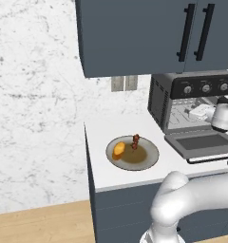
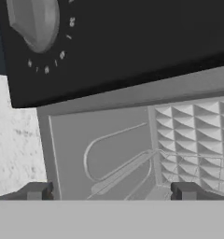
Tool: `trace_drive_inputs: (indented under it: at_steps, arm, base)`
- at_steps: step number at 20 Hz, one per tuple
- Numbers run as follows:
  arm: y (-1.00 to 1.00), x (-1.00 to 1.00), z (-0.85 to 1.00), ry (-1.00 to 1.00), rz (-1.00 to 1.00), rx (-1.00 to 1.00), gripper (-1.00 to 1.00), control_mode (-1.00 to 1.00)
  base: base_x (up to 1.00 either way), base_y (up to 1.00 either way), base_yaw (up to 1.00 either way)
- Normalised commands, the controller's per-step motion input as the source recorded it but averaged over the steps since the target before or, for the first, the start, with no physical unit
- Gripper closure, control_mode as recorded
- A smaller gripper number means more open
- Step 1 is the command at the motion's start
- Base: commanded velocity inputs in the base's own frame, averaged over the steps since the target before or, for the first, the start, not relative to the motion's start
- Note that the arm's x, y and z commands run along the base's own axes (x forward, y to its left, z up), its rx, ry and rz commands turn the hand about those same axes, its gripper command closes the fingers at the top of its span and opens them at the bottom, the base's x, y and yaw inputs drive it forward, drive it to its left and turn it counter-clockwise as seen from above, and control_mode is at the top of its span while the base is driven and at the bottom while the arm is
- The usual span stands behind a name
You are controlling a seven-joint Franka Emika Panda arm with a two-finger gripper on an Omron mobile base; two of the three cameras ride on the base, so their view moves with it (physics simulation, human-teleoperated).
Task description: Pick up the kebab skewer and baguette bread, and place them inside the toaster oven. Close the toaster oven door and start by setting the timer.
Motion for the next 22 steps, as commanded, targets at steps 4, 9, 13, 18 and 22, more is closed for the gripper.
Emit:
trace_drive_inputs:
  at_steps: [4, 9, 13, 18, 22]
  arm:
    - [-0.29, 0.46, -0.18, 0.0, 0.0, 0.0, -1.0, -1.0]
    - [-0.16, 0.51, -0.2, 0.01, 0.0, 0.0, -1.0, -1.0]
    - [0.0, 0.43, -0.38, 0.04, -0.01, -0.02, -1.0, -1.0]
    - [-0.04, 0.4, -0.38, 0.06, -0.01, -0.02, -1.0, -1.0]
    - [-0.13, 0.0, -0.73, 0.1, -0.03, -0.05, -1.0, -1.0]
  base:
    - [0.0, 0.0, 0.0]
    - [0.0, 0.0, 0.0]
    - [0.0, 0.0, 0.0]
    - [0.0, 0.0, 0.0]
    - [0.0, 0.0, 0.0]
